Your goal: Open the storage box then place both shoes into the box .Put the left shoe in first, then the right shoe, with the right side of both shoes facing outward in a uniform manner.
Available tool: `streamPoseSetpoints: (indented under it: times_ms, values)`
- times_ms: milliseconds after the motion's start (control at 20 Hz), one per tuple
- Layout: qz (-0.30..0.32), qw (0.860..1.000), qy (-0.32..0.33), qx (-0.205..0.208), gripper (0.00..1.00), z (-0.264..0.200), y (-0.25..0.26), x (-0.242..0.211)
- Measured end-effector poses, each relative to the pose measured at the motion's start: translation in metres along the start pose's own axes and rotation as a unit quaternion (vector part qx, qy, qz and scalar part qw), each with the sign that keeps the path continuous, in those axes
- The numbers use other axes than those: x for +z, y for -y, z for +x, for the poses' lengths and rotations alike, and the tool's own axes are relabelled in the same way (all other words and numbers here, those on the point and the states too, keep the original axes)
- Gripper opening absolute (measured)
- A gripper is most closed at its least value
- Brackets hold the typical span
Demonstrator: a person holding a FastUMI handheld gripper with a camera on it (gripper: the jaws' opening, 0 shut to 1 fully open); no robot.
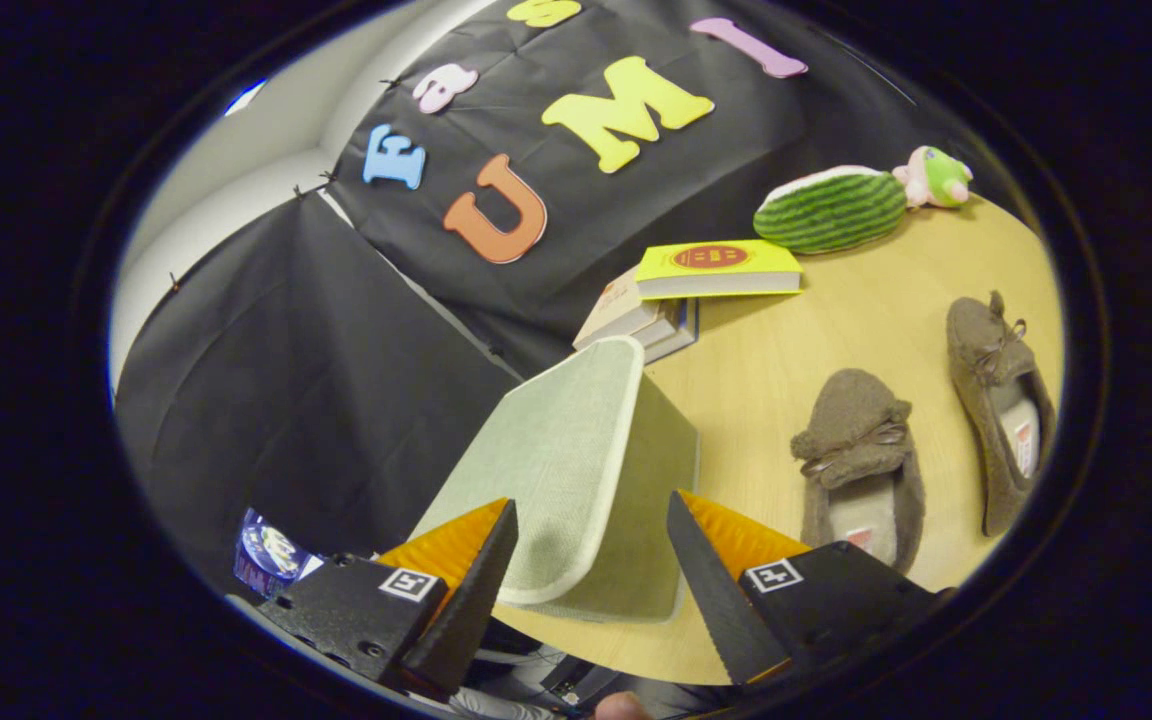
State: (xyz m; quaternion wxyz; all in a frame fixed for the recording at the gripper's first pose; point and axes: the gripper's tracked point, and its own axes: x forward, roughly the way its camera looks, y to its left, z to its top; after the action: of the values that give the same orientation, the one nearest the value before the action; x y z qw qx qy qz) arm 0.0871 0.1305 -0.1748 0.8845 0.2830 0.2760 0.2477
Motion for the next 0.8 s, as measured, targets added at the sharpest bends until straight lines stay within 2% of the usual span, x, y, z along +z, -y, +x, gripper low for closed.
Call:
streamPoseSetpoints:
  times_ms: [100,350,500,600,650,800]
  values:
    - [0.017,1.0,-0.009,0.007,0.93,0.008,0.001,-0.003]
    - [0.105,0.993,-0.023,0.052,0.59,0.01,-0.009,-0.003]
    - [0.157,0.985,-0.022,0.07,0.27,0.003,-0.009,0.002]
    - [0.188,0.977,-0.015,0.098,0.13,-0.004,-0.016,0.011]
    - [0.188,0.977,-0.016,0.1,0.06,-0.005,-0.018,0.012]
    - [0.159,0.981,-0.011,0.112,0.06,-0.01,-0.041,0.014]
